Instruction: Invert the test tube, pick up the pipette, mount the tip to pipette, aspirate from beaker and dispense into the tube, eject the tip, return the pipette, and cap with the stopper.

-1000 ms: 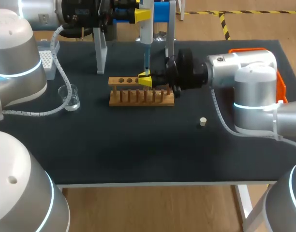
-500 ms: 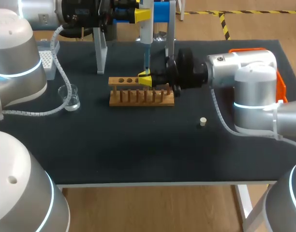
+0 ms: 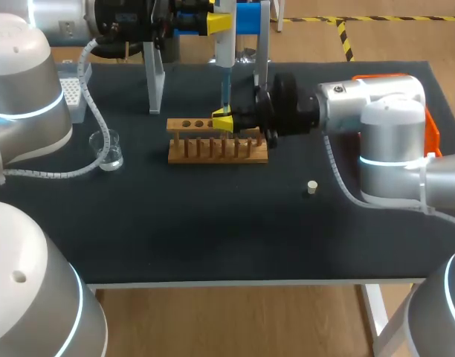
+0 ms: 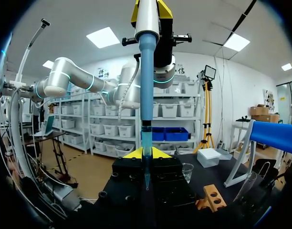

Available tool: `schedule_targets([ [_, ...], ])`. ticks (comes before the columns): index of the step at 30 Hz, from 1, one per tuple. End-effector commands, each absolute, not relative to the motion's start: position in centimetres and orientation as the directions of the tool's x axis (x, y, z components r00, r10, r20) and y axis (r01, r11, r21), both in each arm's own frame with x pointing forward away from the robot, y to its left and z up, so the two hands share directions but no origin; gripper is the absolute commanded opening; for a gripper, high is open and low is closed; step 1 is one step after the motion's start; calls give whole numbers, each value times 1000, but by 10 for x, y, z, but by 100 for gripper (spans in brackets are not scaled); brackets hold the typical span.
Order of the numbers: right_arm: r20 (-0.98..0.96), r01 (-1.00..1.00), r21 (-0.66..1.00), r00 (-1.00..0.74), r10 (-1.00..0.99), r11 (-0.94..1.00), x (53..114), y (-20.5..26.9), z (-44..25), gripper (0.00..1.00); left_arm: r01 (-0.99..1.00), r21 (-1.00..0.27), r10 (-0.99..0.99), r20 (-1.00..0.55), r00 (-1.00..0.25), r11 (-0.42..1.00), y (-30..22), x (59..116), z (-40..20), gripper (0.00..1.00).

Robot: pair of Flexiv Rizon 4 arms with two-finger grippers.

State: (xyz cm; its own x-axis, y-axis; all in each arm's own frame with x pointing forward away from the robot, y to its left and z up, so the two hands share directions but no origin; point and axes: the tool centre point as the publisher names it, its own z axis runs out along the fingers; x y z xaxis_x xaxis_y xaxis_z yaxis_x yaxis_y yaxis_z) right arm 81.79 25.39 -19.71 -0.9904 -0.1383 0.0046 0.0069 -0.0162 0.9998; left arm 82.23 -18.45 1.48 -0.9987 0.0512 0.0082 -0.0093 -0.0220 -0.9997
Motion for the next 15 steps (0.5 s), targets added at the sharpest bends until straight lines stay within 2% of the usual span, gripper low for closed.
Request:
schedule_targets([
  [1,6,7,1000,-990,-139,-13,817,252,-195,0,-10,-1000,51,9,-999,-20,-184,822,14,0],
  [15,15,16,1000,-988,-153,-3,816,252,-191,0,-10,-1000,51,9,-999,-20,-184,822,14,0],
])
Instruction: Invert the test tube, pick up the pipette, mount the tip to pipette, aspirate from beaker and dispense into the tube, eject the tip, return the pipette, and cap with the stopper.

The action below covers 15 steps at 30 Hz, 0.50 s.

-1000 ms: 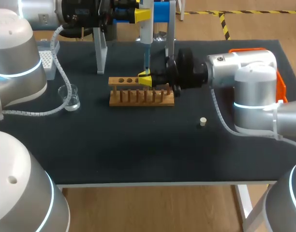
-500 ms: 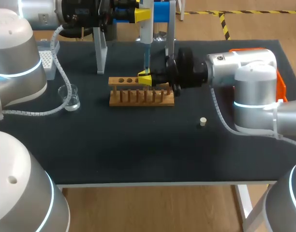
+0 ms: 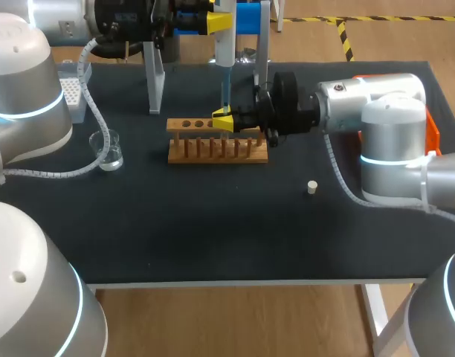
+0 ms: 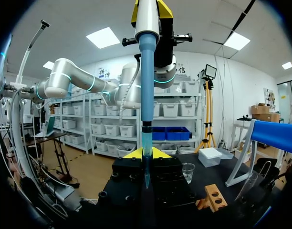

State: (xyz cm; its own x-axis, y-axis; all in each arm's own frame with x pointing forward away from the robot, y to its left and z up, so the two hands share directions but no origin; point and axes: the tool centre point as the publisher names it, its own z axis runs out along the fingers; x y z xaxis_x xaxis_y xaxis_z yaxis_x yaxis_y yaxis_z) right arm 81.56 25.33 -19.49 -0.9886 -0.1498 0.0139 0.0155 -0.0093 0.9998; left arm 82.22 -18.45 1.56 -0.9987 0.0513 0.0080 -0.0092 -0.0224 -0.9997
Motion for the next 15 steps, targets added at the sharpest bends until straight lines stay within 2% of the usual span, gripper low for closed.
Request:
schedule_targets([
  [1,15,16,1000,-988,-153,-2,815,252,-190,0,-10,-1000,51,9,-999,-20,-184,822,14,0],
  [15,1,2,1000,-986,-164,-8,816,252,-172,0,-10,-1000,51,9,-999,-20,-184,822,14,0],
])
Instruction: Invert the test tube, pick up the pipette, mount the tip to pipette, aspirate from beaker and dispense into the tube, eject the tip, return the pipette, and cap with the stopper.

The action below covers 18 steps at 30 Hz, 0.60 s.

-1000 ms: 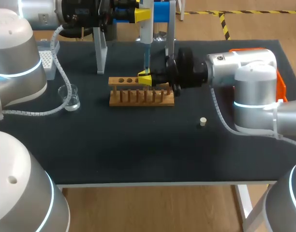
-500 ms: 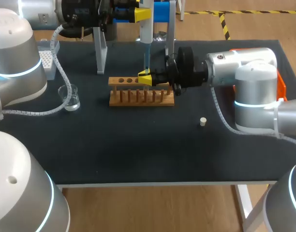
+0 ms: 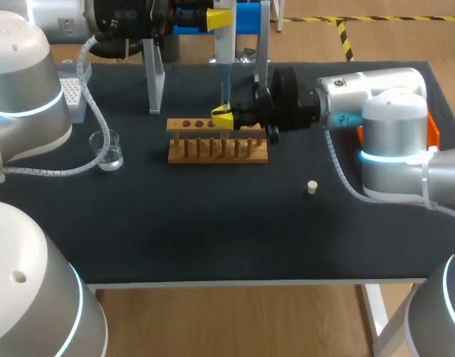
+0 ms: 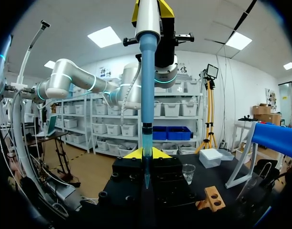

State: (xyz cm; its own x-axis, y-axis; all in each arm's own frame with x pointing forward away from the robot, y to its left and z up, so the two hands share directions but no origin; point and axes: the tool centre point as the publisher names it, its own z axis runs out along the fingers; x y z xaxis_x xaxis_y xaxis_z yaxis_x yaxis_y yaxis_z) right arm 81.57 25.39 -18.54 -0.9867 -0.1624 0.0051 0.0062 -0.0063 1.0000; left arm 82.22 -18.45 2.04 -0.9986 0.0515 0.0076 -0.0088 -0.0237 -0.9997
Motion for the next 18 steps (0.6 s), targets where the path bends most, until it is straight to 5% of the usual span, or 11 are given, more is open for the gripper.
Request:
schedule_targets([
  [1,-2,0,1000,-986,-165,-10,817,252,-170,0,-10,-1000,51,9,-999,-20,-184,822,14,0],
  [9,-3,-3,1000,-986,-165,-1,816,251,-177,0,-10,-1000,51,9,-999,-20,-184,822,14,0],
  [10,1,0,1000,-986,-165,5,815,251,-180,35,-10,-1000,51,9,-999,-20,-184,822,14,0],
  [11,2,1,1000,-986,-164,7,815,251,-182,45,-10,-1000,51,9,-999,-20,-184,822,14,0],
  [12,5,3,1000,-987,-163,11,815,251,-184,82,-10,-1000,51,9,-999,-20,-184,822,14,0],
  [13,7,5,1000,-986,-164,13,814,250,-186,100,-10,-1000,51,9,-999,-20,-184,822,14,0],
  [18,16,13,1000,-985,-170,20,811,247,-194,100,-10,-1000,51,9,-999,-20,-184,822,14,0],
])
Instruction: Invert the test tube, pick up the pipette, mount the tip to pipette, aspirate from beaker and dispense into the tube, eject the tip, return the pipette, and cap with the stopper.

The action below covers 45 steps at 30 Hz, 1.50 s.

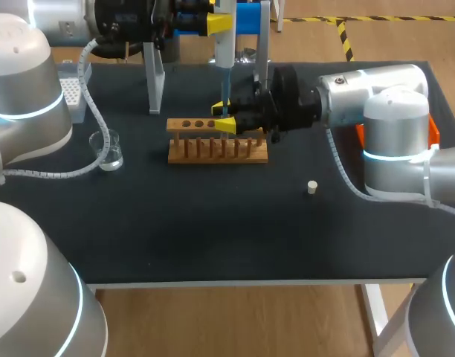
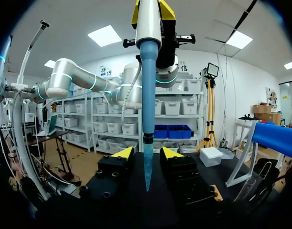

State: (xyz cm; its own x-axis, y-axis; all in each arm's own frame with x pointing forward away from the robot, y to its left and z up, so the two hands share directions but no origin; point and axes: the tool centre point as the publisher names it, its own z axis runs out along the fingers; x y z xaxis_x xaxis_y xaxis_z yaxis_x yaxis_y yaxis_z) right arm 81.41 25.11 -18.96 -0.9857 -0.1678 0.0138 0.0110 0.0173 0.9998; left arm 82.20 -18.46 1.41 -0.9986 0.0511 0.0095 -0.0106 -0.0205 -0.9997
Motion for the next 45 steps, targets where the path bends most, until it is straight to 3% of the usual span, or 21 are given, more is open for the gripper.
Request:
schedule_targets([
  [1,17,13,1000,-985,-170,21,810,246,-195,100,-10,-1000,51,9,-999,-20,-184,822,14,0],
  [22,51,40,994,-992,-113,103,788,162,-242,100,-10,-1000,51,9,-999,-20,-184,822,14,0],
  [45,38,28,995,-993,-109,93,784,157,-239,100,-10,-1000,51,9,-999,-20,-184,822,14,0],
])
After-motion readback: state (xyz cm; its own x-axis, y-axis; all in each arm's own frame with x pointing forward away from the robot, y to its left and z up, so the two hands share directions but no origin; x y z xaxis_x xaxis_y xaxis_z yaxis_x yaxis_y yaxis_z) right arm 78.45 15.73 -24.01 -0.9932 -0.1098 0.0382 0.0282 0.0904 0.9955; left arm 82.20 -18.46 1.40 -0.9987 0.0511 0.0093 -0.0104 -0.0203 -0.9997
